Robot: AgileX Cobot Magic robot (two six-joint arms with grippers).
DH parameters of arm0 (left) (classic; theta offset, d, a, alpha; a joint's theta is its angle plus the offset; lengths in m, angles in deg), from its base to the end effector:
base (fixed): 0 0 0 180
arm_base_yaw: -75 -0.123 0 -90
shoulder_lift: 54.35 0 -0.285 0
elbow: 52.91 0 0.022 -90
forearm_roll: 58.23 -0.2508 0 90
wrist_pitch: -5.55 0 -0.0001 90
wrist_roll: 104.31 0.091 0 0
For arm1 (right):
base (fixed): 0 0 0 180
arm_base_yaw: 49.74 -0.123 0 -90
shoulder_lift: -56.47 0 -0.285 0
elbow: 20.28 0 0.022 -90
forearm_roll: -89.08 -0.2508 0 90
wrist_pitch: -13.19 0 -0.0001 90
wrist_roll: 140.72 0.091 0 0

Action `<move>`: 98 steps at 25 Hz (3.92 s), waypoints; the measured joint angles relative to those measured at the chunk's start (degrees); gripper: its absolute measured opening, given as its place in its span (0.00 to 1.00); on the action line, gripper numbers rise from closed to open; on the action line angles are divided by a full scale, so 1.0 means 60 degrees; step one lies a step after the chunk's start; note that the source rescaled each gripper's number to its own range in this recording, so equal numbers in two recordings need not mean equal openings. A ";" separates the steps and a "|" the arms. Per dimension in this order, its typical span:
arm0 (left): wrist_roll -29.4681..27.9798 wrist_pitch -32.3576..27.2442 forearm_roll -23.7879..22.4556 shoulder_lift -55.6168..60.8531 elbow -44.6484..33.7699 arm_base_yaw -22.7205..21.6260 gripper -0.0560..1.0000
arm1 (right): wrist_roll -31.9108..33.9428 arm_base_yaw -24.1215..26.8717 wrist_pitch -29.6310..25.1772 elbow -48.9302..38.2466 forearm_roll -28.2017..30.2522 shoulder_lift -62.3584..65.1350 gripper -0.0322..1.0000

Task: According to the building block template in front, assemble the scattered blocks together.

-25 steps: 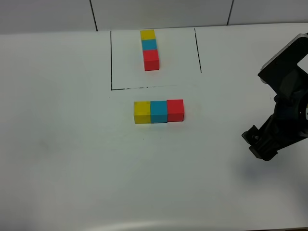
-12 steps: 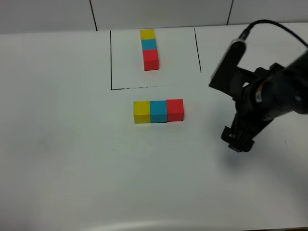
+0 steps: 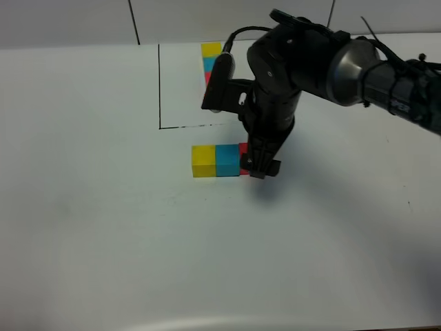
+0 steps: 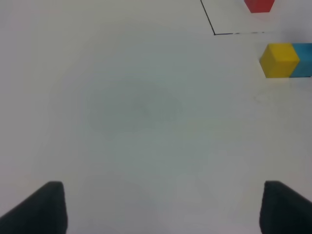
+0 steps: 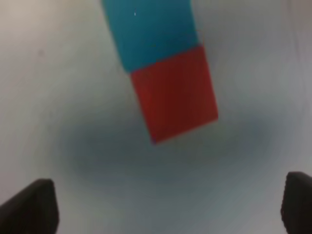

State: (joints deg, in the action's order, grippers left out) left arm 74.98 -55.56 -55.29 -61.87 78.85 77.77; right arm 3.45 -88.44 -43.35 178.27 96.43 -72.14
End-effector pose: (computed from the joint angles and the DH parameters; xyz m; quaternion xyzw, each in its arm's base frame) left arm -0.0067 -0.0038 0.2785 0.0165 0.8516 -0.0415 0.5223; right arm 0.3512 0.2689 0.1924 -0.6231 0.7713 -0.0543 0.1178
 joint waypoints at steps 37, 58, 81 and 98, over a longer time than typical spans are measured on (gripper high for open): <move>0.0000 0.0000 0.0000 0.0000 0.0000 0.0000 0.85 | -0.0540 -0.0084 0.0095 0.2365 -0.0133 -0.2812 0.05; 0.0000 0.0000 0.0000 0.0000 0.0000 0.0000 0.85 | 1.0151 -0.0084 -0.0925 0.2356 -0.1110 -0.2123 0.05; 0.0000 0.0000 0.0000 0.0000 0.0000 0.0000 0.85 | 1.1495 -0.0126 -0.1303 0.2356 -0.0614 -0.2794 0.48; 0.0000 0.0000 0.0000 0.0000 0.0000 0.0000 0.85 | 0.9272 0.0397 -0.1469 0.2356 -0.0330 -0.0799 0.99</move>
State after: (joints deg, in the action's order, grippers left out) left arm 74.98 -55.56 -55.29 -61.87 78.85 77.77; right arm 59.08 -86.06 -52.16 192.41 94.45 -76.93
